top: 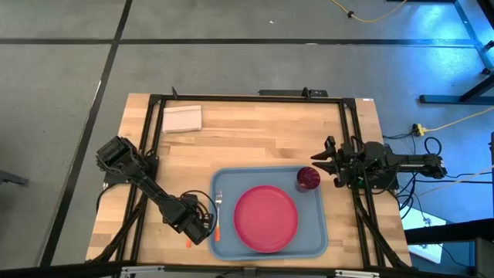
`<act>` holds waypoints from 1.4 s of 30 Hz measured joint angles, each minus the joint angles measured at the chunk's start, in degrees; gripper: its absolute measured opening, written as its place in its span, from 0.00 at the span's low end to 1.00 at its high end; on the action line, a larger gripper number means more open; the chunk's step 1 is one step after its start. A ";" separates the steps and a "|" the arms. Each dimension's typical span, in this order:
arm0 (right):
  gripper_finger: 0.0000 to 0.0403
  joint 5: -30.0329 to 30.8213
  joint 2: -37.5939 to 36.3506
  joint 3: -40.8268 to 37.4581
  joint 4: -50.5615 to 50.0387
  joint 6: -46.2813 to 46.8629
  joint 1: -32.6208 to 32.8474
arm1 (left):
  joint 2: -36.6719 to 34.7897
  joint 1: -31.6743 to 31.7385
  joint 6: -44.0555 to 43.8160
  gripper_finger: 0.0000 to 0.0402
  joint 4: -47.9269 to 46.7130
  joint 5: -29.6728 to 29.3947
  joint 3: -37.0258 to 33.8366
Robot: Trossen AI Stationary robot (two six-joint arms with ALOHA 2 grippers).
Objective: Pick and place plate/cup/fork/spoon on tray
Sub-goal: Put the orange and silver spoon on the blue tray on the right side of the orange and silver fork
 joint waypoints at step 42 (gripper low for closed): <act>0.27 0.01 -0.02 0.00 -2.73 -0.07 0.00 | -4.60 12.00 16.70 0.01 18.01 -11.65 0.02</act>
